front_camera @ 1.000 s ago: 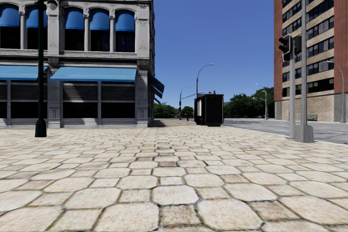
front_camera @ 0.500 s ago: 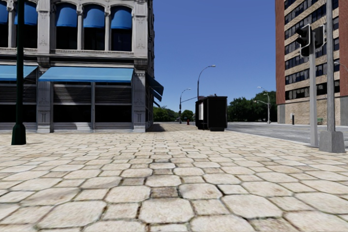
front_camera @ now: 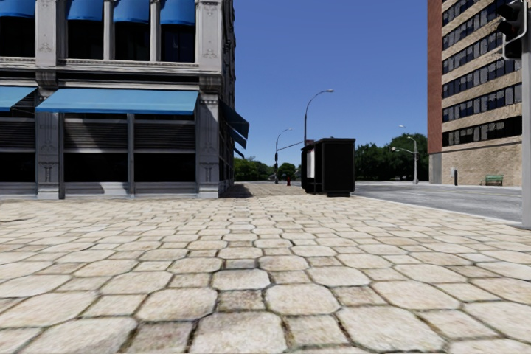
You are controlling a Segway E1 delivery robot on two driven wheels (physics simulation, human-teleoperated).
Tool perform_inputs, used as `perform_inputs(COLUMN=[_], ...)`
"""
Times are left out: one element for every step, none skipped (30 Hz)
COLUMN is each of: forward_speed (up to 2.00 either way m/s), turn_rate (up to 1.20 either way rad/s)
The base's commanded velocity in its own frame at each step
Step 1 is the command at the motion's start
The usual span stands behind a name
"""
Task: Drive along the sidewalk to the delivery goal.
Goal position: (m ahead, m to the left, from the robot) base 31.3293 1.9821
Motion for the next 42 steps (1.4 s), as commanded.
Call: perform_inputs(forward_speed=[2.00, 2.00, 2.00, 2.00, 2.00, 2.00, 2.00, 2.00, 2.00, 2.00, 2.00, 2.00, 2.00, 2.00, 2.00, 2.00, 2.00, 2.00, 2.00, 2.00, 2.00, 2.00, 2.00, 2.00, 2.00, 2.00, 2.00, 2.00, 2.00, 2.00, 2.00, 2.00, 2.00, 2.00, 2.00, 2.00, 2.00, 2.00, 2.00, 2.00, 2.00, 2.00], turn_rate=[0.00, 0.00, 0.00, 0.00, 0.00, 0.00, 0.00, 0.00, 0.00, 0.00, 0.00, 0.00, 0.00, 0.00, 0.00, 0.00, 0.00, 0.00, 0.00, 0.00, 0.00, 0.00, 0.00, 0.00, 0.00, 0.00, 0.00, 0.00, 0.00, 0.00, 0.00, 0.00, 0.00, 0.00, 0.00, 0.00, 0.00, 0.00, 0.00, 0.00, 0.00, 0.00])
